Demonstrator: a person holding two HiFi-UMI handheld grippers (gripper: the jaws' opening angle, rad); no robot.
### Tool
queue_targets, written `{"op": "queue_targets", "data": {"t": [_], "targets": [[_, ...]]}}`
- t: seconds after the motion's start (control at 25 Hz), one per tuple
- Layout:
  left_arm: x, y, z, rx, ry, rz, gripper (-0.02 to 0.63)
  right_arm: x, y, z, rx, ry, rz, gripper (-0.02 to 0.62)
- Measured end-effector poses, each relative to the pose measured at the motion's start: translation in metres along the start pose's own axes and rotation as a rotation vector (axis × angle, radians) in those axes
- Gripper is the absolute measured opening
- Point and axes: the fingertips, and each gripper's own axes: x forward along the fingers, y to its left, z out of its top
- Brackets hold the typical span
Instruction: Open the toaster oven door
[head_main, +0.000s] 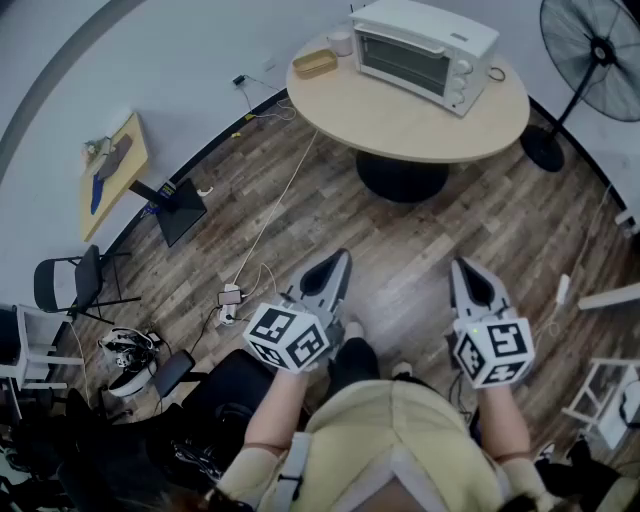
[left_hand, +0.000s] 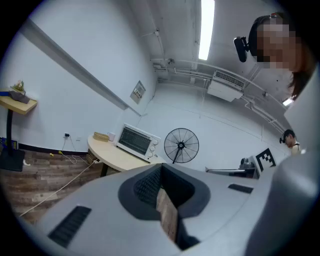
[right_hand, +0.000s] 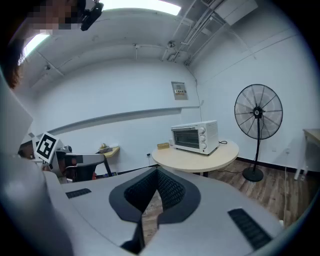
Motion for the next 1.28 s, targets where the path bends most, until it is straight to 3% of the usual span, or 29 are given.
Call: {"op": "queue_targets", "data": {"t": [0.2, 0.4, 0.56, 1.0, 1.12, 1.28], "targets": [[0.003, -0.043, -0.026, -0.045, -0.017, 0.003, 0.003, -0.031, -0.005, -0.008, -0.022, -0.038, 0.031, 0.002], [0.003, -0.069, -0.053, 0.002, 0.1, -0.015, 0.002, -0.052, -0.009, -0.023, 0.016, -0.051, 0.023, 0.002], [-0.001, -0.084, -0.054, -0.047, 0.099, -0.079, 0.002, -0.061, -0.016, -0.026, 0.041, -0.053, 0.002, 0.002], [-0.021, -0.072, -0.036, -0.007, 0.011, -0.044, 0.002, -0.054, -0.008, -0.027, 0.053, -0.054, 0.005, 0.002], [-0.02, -0.065, -0.037, -0.024, 0.02, -0.004, 0.002, -0.052, -0.005, -0.022, 0.063, -0.07, 0.013, 0.002], [-0.019, -0.066, -0.042, -0.07, 0.026, -0.02, 0.002, -0.05, -0.004, -0.022, 0.051, -0.071, 0.019, 0.002]]}}
